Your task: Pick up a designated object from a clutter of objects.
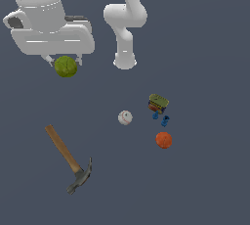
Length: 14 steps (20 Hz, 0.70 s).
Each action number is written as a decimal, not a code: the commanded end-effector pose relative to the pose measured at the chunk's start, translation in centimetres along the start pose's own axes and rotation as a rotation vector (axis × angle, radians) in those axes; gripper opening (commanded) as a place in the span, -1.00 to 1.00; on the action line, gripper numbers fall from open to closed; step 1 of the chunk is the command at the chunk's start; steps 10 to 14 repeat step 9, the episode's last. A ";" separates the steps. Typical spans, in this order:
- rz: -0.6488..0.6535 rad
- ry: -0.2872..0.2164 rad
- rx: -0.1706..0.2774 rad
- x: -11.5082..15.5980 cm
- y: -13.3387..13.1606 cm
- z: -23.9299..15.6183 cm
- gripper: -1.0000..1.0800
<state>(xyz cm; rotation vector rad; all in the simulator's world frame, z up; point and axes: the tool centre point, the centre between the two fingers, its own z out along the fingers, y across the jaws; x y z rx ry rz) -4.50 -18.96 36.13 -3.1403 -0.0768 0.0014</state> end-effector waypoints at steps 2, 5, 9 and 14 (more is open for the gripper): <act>-0.001 0.001 0.000 -0.1 0.1 -1.0 -1.00; -0.001 0.001 0.000 0.0 0.2 -1.1 -1.00; -0.001 0.001 0.000 0.1 0.2 -0.9 -1.00; -0.001 0.001 0.000 0.1 0.2 -0.9 -1.00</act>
